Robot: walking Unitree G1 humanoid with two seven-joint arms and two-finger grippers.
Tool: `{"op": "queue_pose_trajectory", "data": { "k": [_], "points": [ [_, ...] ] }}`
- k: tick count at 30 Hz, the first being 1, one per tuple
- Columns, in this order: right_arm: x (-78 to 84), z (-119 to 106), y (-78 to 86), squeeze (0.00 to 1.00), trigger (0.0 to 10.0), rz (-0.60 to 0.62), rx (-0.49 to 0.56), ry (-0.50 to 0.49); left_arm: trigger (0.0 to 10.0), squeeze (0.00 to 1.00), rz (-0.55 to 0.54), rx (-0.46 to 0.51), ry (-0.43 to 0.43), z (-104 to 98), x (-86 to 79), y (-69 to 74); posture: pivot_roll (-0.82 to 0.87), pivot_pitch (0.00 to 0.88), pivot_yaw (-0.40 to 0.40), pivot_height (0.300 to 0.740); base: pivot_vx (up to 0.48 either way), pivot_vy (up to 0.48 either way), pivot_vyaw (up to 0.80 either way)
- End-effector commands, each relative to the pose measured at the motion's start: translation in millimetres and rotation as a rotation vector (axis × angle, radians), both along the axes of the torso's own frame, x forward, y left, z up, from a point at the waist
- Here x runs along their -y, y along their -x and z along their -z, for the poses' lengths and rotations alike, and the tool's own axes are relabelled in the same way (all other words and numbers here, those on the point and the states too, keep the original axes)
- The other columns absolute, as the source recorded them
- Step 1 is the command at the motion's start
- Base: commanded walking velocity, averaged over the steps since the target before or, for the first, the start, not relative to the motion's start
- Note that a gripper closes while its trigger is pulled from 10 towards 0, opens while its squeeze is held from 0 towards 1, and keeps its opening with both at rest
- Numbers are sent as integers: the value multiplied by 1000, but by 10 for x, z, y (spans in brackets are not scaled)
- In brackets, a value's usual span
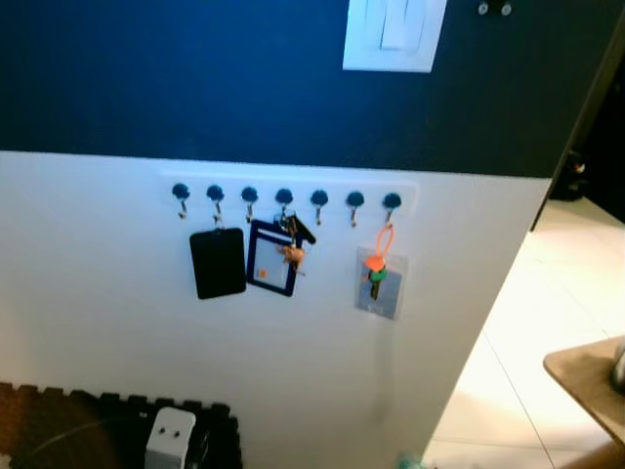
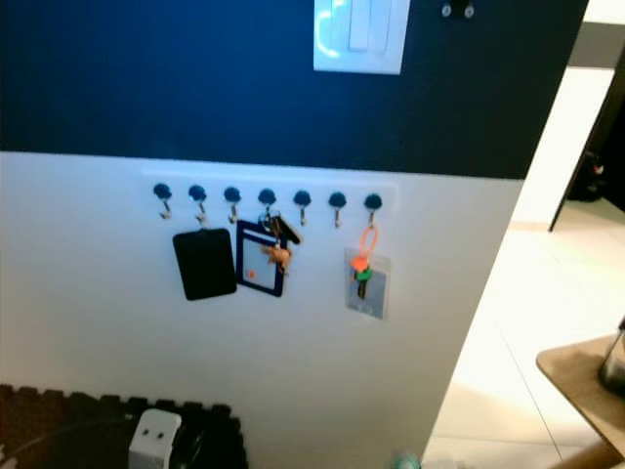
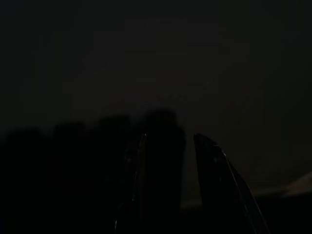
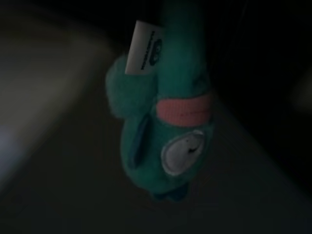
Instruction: Hang keys on a hook
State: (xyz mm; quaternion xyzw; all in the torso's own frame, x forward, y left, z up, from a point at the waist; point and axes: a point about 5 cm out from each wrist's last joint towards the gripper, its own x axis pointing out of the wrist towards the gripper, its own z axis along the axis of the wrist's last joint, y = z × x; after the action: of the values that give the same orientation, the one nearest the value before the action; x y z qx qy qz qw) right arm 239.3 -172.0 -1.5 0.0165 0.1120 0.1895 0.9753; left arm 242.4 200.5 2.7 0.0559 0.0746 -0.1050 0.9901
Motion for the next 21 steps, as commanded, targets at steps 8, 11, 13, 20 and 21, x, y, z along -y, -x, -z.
{"op": "queue_pose_trajectory", "data": {
  "k": [8, 11, 13, 20, 21],
  "points": [
    [-239, -901, 6, 0, 10000, -351, 169, -543, 10000, 0, 104, 81, 81, -164, 6, 19, 41, 77, -7, 740, 0, 0, 0],
    [-254, -1210, 212, 0, 10000, -621, 141, -650, 10000, 0, 213, 118, 134, -271, 125, 54, 36, 82, -5, 740, 0, 0, 0],
    [-235, -1331, 272, 0, 10000, -682, 142, -711, 10000, 0, 243, 130, 145, -310, 161, 55, 39, 82, -7, 740, 0, 0, 0],
    [-106, -1830, 328, 0, 10000, -756, 248, -955, 10000, 0, 305, 166, 152, -421, 237, 23, 36, 87, -7, 740, 0, 0, 0],
    [-106, -1830, 328, 0, 10000, -756, 248, -955, 10000, 0, 305, 166, 152, -421, 237, 23, 36, 87, -7, 740, 0, 0, 0]
  ]
}}
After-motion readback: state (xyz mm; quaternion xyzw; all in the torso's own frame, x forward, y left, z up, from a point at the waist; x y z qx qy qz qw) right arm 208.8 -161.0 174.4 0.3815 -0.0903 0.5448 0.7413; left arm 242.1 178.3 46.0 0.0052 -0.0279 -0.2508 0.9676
